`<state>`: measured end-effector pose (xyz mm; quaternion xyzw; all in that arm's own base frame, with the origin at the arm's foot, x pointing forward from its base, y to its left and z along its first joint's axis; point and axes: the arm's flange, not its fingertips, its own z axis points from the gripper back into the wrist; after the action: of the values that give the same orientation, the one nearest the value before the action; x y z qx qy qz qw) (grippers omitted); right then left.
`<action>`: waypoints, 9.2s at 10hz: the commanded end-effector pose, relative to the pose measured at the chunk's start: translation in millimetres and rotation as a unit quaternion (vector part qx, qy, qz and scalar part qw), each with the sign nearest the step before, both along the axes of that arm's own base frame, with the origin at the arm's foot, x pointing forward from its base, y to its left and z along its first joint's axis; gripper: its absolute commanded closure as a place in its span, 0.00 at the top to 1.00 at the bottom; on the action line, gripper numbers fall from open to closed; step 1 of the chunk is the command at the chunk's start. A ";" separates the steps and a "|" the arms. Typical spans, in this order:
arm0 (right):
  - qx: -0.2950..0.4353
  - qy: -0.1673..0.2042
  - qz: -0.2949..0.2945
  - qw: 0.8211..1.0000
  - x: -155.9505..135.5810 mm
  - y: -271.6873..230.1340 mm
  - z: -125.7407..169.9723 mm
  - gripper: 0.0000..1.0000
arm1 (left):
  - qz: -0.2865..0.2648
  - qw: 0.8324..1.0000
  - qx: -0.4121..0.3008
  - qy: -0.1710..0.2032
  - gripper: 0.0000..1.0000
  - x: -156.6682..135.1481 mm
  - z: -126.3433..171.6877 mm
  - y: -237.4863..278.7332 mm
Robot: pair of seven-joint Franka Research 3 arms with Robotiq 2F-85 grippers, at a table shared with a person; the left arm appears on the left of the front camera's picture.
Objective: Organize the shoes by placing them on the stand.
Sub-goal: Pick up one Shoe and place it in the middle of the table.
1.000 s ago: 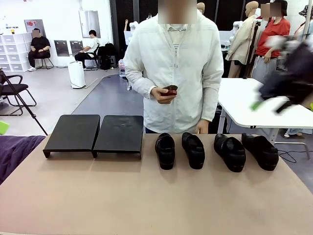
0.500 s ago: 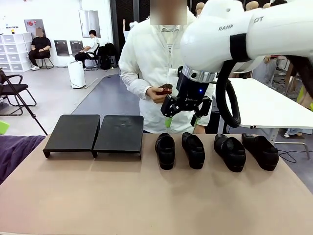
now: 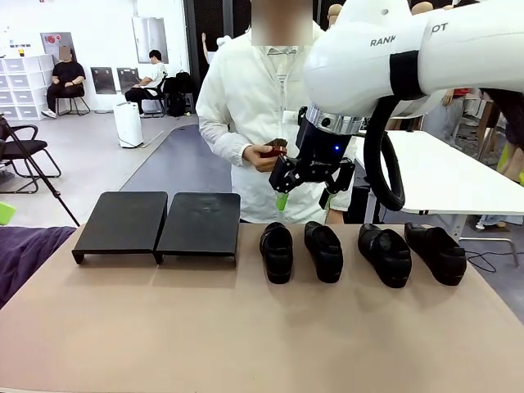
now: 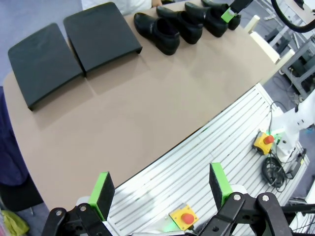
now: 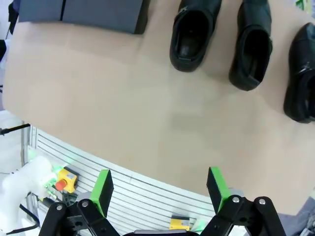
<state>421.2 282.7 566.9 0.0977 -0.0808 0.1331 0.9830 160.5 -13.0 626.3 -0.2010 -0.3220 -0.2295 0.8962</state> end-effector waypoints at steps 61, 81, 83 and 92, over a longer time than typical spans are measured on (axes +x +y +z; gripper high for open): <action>-0.086 0.167 -0.142 0.972 -33.5 175.8 -194.9 1.00 | -0.007 1.000 -0.005 0.001 1.00 -1.6 0.8 0.7; 0.021 0.209 0.070 0.975 -154.2 -7.4 -14.6 1.00 | -0.007 1.000 -0.005 0.001 1.00 -1.6 0.8 0.7; 0.042 0.206 0.017 0.977 -148.0 -54.7 -3.7 1.00 | -0.007 1.000 -0.005 0.001 1.00 -1.6 0.8 0.7; 0.397 0.168 -0.146 0.890 -179.3 -388.0 -2.4 1.00 | -0.007 1.000 -0.005 0.001 1.00 -1.6 0.8 0.7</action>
<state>244.9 -128.9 528.1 0.5456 -0.0034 -0.1266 0.8284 160.4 -12.7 626.6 -0.2014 -0.3222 -0.2294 0.8961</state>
